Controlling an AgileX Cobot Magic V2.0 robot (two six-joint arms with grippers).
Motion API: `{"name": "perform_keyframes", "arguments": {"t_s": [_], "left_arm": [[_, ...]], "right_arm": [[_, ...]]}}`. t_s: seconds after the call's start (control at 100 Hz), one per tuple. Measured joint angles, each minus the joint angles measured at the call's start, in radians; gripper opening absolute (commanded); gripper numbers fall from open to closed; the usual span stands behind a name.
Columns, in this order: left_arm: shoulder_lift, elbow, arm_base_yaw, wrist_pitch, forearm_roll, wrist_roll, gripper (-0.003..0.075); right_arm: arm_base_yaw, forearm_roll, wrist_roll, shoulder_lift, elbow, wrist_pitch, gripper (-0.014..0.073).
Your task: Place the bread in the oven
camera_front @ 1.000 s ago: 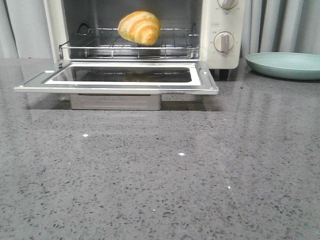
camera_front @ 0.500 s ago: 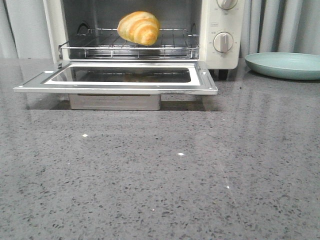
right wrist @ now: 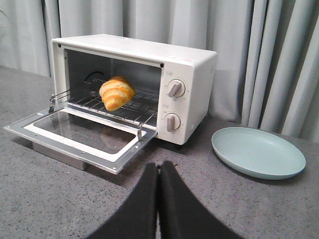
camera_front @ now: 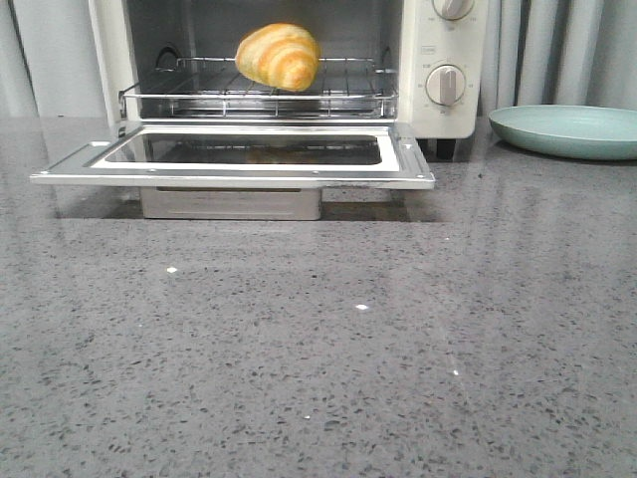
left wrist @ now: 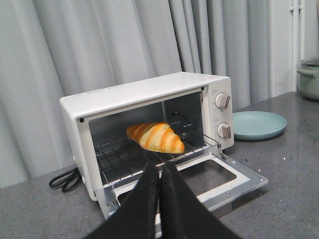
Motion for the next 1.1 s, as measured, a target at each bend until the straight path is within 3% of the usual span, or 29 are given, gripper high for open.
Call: {"name": "perform_keyframes", "arguments": {"t_s": [0.2,0.47,1.1], "left_arm": [[-0.122,0.164,0.123,0.012,0.012,-0.005,-0.0021],[-0.231,0.431,0.317,0.026,0.021,-0.117,-0.0021],[-0.231,0.531,0.339,0.000,0.064,-0.134,-0.0021]], "right_arm": [[0.000,0.000,0.000,0.000,0.000,0.000,-0.0049],[0.000,0.000,0.000,0.000,0.001,0.000,-0.0049],[-0.002,0.000,0.000,0.000,0.001,0.000,-0.0049]]}}
